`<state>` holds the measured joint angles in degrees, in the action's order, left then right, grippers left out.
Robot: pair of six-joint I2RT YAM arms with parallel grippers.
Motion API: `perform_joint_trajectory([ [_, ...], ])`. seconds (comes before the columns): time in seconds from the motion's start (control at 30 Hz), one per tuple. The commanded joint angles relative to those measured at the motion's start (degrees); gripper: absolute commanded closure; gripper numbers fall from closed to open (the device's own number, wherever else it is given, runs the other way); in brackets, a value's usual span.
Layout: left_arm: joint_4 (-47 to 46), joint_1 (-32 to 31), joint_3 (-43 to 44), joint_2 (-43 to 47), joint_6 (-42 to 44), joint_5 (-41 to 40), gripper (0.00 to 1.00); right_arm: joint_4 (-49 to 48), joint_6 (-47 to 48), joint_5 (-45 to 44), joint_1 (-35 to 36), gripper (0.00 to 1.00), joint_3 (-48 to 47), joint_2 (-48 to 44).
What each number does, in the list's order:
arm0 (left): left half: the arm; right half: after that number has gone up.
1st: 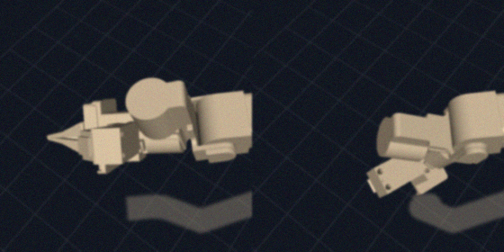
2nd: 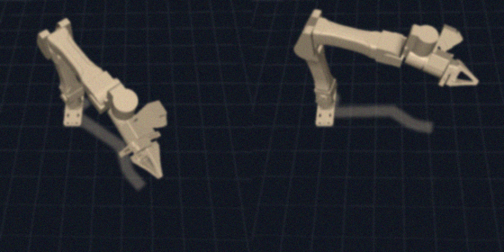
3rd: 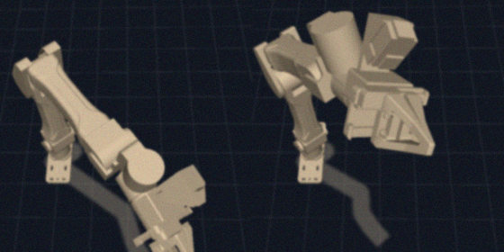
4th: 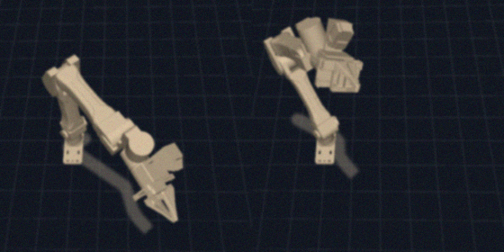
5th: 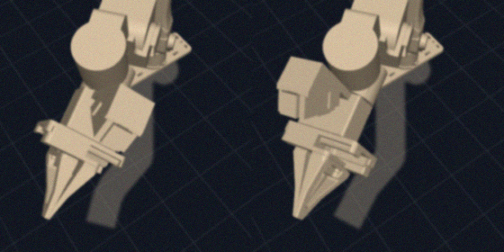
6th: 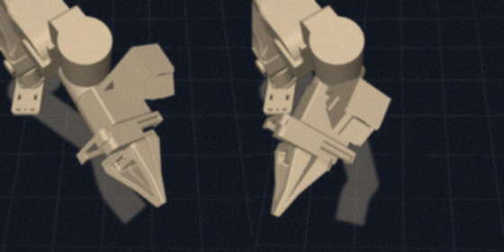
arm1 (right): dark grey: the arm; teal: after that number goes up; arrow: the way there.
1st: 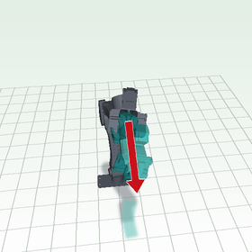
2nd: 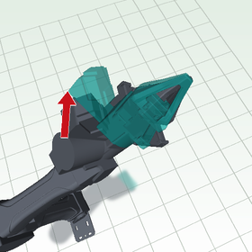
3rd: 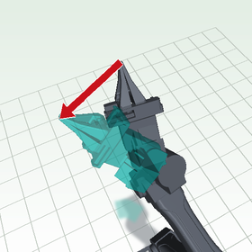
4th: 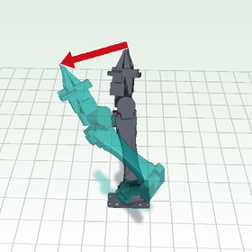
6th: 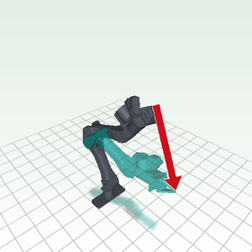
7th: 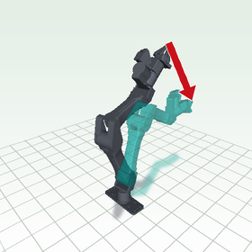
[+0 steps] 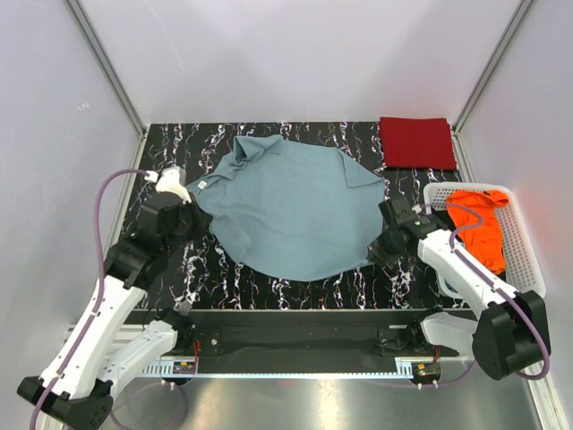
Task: Fold and stack the t-shirts
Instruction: Flatten the tshirt out
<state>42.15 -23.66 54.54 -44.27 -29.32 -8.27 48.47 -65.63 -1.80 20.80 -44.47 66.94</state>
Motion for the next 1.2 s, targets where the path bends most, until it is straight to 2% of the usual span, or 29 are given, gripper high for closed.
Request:
perform_joint_trajectory([
  [0.0, -1.63, 0.37, 7.22, 2.08, 2.34, -3.76, 1.0, -1.36, 14.01, -2.15, 0.38, 1.0, -9.2, 1.18],
  [0.07, -1.63, 0.37, 9.87, 1.91, 3.82, -4.47, 1.0, -1.45, 19.45, -3.2, 0.38, 1.0, -12.21, 0.57],
  [0.17, -1.63, 0.46, 19.24, 1.39, 6.54, -4.39, 1.0, -0.31, 25.61, -4.0, 0.38, 1.0, -18.71, -2.15],
  [0.33, -1.02, 0.46, 33.15, 0.33, 9.37, -1.49, 1.0, 3.03, 31.16, -3.39, 0.47, 1.0, -33.38, -3.3],
  [0.47, -0.67, 0.46, 47.54, -1.16, 10.6, 0.8, 1.0, 4.53, 33.1, -2.68, 0.3, 1.0, -44.45, -3.74],
  [0.57, 0.21, 0.37, 57.03, -2.31, 10.86, 2.38, 1.0, 6.63, 32.93, -1.1, 0.38, 1.0, -56.91, -4.35],
  [0.67, 2.4, 0.37, 66.96, -3.28, 10.16, 3.61, 1.0, 8.39, 32.58, 1.44, 0.38, 1.0, -62.74, -5.85],
  [0.77, 3.55, 0.19, 72.88, -2.14, 9.55, 3.97, 1.0, 10.58, 32.84, 4.0, 0.38, 1.0, -67.76, -8.92],
  [0.97, 3.55, -2.09, 73.43, 1.46, 8.32, 1.59, 1.0, 12.09, 29.95, 6.37, 0.38, 1.0, -69.26, -15.6],
  [1.17, 1.88, -2.36, 66.86, -1.42, 10.59, 1.95, 1.0, 11.22, 28.8, 2.69, 0.38, 1.0, -65.93, -14.21],
])
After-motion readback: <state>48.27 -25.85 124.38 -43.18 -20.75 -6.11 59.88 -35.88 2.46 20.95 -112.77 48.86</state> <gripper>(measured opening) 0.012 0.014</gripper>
